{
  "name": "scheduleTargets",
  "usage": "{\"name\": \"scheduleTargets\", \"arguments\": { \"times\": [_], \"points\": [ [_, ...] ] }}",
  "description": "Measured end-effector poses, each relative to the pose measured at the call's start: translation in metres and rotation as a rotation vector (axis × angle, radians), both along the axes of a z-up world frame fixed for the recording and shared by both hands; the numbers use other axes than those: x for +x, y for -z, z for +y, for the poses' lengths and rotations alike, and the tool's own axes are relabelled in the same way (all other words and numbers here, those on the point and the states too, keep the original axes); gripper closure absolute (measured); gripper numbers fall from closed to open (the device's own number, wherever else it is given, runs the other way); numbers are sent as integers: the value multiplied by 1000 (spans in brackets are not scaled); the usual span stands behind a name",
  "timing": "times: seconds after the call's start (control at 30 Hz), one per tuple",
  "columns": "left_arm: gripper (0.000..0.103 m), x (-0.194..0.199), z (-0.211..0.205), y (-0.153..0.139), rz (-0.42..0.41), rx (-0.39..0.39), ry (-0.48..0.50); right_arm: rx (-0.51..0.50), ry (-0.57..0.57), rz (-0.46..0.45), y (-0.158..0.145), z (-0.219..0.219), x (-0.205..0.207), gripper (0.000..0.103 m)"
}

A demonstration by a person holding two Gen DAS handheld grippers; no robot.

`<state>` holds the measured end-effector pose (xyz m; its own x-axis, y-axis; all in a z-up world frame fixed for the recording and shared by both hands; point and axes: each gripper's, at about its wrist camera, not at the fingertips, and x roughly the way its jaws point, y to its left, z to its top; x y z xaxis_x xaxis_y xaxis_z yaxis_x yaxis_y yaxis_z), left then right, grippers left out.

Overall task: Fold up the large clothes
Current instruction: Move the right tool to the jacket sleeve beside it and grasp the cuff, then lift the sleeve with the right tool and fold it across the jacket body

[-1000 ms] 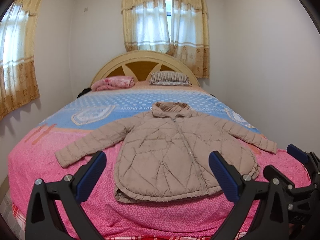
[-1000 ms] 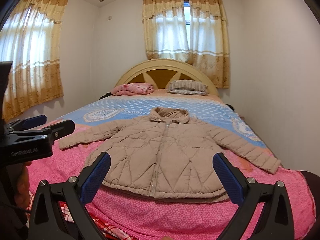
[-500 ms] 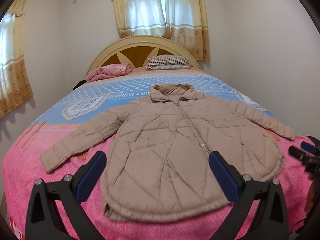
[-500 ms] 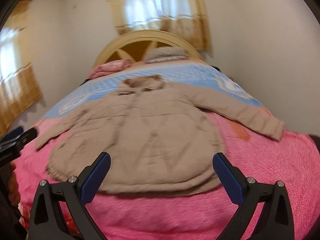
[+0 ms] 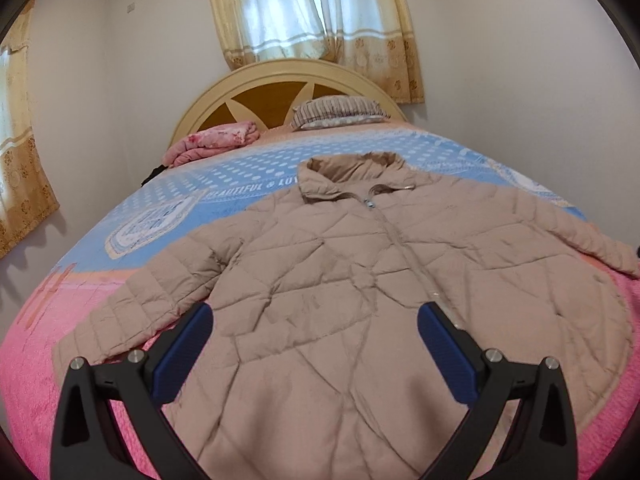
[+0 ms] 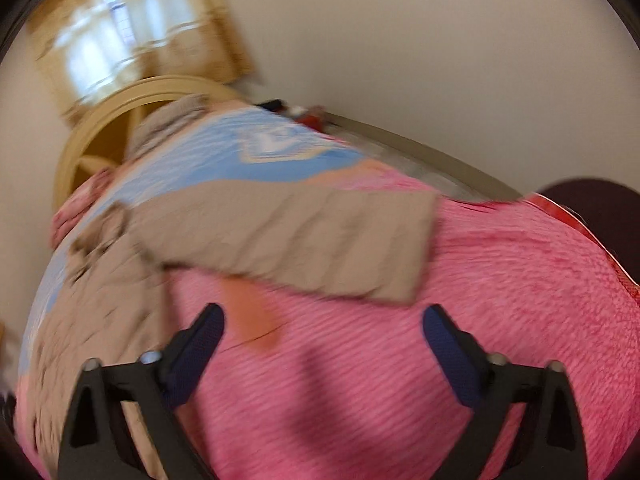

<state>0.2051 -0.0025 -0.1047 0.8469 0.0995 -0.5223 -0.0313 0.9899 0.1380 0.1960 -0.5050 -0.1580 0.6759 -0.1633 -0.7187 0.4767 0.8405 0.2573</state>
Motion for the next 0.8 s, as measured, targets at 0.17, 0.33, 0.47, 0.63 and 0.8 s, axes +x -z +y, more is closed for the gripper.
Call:
{"name": "scheduleTargets", "arguments": {
  "times": [0.17, 0.33, 0.47, 0.63, 0.8],
  "points": [
    [0, 19, 11, 8, 25, -24, -34, 90, 56, 47, 15, -42, 15, 29],
    [0, 30, 16, 18, 59, -26, -48, 123, 21, 73, 28, -53, 39, 43],
    [0, 32, 17, 20, 68, -31, -49, 174, 18, 90, 41, -56, 53, 58],
    [0, 32, 23, 15, 61, -44, -55, 174, -14, 56, 32, -62, 57, 82],
    [0, 27, 30, 10, 52, -55, -64, 36, -61, 24, -7, -51, 63, 86]
  ]
}}
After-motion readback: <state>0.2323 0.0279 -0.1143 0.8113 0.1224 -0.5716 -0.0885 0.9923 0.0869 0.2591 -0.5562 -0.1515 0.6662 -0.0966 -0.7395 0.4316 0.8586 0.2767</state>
